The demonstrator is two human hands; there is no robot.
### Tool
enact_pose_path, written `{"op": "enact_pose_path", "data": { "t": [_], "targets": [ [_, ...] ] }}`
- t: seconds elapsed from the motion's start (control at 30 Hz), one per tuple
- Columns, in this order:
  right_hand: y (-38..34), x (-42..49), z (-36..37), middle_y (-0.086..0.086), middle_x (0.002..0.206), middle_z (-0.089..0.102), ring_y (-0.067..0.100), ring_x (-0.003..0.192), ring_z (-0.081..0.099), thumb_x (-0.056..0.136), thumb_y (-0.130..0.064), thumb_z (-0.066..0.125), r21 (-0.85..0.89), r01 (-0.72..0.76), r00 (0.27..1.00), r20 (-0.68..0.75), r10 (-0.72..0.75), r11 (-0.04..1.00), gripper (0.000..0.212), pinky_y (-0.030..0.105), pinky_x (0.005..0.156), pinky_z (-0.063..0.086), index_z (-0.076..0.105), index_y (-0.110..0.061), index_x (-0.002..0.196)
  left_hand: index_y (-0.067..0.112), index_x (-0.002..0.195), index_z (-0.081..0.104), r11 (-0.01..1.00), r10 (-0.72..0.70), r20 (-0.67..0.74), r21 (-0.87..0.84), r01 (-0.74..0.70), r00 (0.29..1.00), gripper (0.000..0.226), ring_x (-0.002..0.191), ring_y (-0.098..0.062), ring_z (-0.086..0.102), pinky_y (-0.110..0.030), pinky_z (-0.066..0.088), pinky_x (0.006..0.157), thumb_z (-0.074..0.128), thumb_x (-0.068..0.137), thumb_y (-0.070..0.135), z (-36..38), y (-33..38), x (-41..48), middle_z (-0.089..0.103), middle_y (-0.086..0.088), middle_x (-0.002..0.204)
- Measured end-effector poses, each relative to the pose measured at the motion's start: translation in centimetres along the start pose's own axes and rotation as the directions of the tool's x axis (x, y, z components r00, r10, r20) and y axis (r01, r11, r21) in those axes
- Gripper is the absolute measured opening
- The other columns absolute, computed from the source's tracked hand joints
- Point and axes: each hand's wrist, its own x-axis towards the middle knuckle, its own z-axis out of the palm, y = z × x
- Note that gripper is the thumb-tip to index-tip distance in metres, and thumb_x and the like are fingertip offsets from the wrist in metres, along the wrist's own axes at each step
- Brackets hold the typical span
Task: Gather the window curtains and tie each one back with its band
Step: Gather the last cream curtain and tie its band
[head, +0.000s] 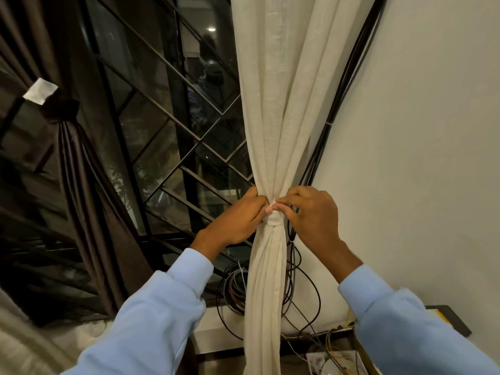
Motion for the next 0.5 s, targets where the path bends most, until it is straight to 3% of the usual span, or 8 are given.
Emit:
{"op": "enact_pose_path", "data": {
  "t": [0.13,0.27,0.4,0.5],
  "targets": [
    [0.9,-1.5,1.0,0.0,0.102,0.061,0.016,0.094,0.057,0.09,-0.035,0.07,0.032,0.048,0.997,0.057,-0.05,0.998,0.023,0.034,0.076,0.043,0.076,-0.022,0.108,0.015,0.104,0.05,1.0,-0.016,-0.024,-0.013,0.016,1.0,0.019,0.089,-0.01,0.048,-0.028,0.046,0.084,0.041,0.101,0.031,0.6,-0.6,-0.3,0.036,0.003,0.105],
    [1.4,-2.0,1.3,0.001,0.112,0.056,0.015,0.106,0.052,0.089,-0.041,0.07,0.041,0.059,0.987,0.146,-0.064,0.997,0.031,0.036,0.089,0.039,0.071,-0.022,0.113,0.012,0.107,0.046,1.0,0.017,-0.013,0.003,-0.017,1.0,0.016,0.088,-0.013,0.05,-0.03,0.049,0.081,0.051,0.096,0.024,0.9,-1.2,-0.3,0.034,0.0,0.11],
    [1.3,-1.5,1.4,0.001,0.105,0.055,0.016,0.1,0.051,0.094,-0.025,0.064,0.045,0.074,0.982,0.171,-0.081,0.996,0.016,0.034,0.089,0.035,0.074,-0.02,0.106,0.017,0.103,0.045,0.999,0.029,-0.034,0.023,-0.029,0.999,0.016,0.08,-0.002,0.046,-0.021,0.042,0.074,0.055,0.094,0.027,0.8,-1.7,-0.1,0.033,0.005,0.106],
    [1.3,-1.1,1.4,0.0,0.097,0.05,0.013,0.094,0.043,0.095,-0.025,0.061,0.048,0.093,0.972,0.212,-0.101,0.995,0.014,0.035,0.087,0.034,0.074,-0.022,0.1,0.019,0.102,0.045,0.999,0.044,-0.071,0.014,-0.043,0.996,0.018,0.081,0.0,0.046,-0.021,0.043,0.073,0.055,0.094,0.031,1.5,-2.1,-0.1,0.032,0.006,0.105]
  ]
}}
